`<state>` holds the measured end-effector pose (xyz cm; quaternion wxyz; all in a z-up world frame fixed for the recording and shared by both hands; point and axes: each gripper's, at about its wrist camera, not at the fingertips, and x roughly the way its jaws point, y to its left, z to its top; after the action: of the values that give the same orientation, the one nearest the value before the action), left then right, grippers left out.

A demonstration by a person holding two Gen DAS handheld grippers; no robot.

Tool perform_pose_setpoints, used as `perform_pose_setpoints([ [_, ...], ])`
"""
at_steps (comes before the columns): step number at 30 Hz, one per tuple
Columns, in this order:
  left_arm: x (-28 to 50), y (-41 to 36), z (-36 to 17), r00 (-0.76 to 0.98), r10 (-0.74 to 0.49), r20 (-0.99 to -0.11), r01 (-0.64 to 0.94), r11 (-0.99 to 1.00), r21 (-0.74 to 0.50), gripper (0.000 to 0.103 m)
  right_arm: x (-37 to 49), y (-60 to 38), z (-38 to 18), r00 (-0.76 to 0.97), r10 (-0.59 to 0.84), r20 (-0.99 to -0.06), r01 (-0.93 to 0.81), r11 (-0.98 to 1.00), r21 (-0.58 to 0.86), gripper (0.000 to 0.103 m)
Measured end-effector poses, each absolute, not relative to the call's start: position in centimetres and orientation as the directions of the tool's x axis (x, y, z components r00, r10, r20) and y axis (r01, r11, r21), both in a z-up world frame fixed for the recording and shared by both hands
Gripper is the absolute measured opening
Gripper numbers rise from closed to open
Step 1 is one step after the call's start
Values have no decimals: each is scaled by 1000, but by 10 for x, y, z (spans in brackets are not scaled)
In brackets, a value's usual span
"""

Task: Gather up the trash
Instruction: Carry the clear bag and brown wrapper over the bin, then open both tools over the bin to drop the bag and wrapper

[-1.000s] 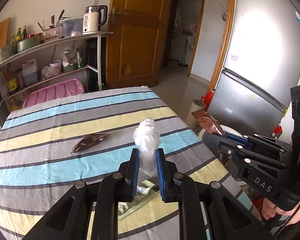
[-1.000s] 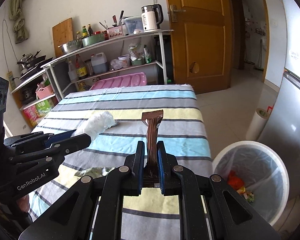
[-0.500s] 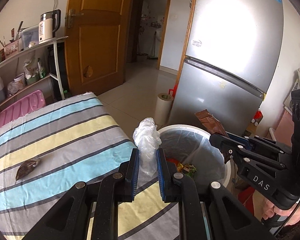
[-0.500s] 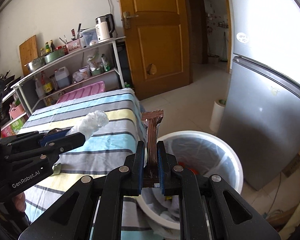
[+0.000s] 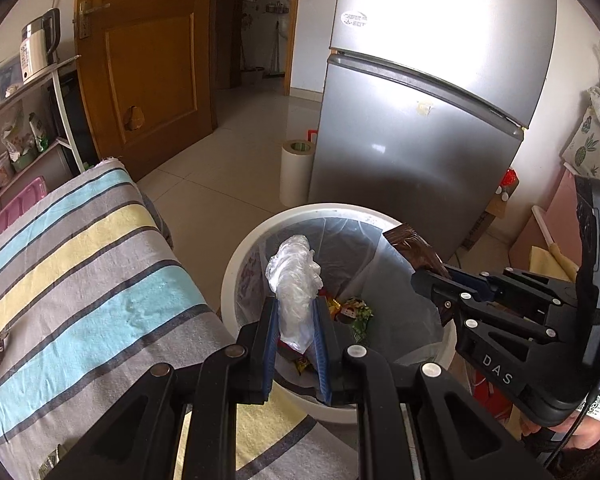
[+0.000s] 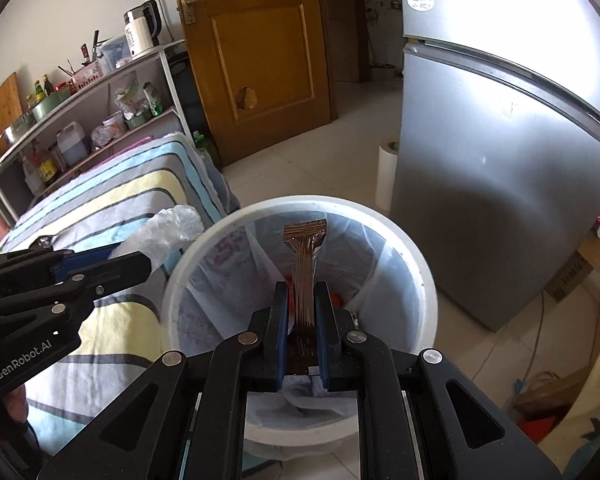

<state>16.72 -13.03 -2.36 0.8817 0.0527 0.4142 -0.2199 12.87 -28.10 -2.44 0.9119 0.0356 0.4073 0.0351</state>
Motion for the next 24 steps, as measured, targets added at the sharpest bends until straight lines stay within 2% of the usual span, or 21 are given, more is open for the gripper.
perform_pose_setpoints([
  [8, 175, -136, -36, 533, -333, -778, 428, 899, -92, 20, 135, -293, -44, 619, 73, -782, -4, 996, 90, 14],
  [10, 175, -135, -37, 531, -336, -778, 423, 900, -100, 23, 137, -294, -44, 616, 65, -785, 4, 996, 85, 20],
  [12, 175, -133, -36, 535, -337, -774, 420, 902, -103, 35, 138, -293, -44, 620, 63, -782, 6, 996, 85, 29],
  [13, 175, -133, -35, 538, -337, -773, 417, 903, -103, 37, 138, -293, -42, 624, 63, -779, 8, 996, 87, 36],
  [15, 174, -130, -33, 542, -346, -766, 417, 902, -113, 37, 137, -292, -39, 633, 63, -772, 7, 996, 87, 41],
  [24, 155, -107, -10, 609, -336, -718, 394, 914, -93, 39, 124, -283, -21, 677, 86, -731, -2, 993, 114, 41],
])
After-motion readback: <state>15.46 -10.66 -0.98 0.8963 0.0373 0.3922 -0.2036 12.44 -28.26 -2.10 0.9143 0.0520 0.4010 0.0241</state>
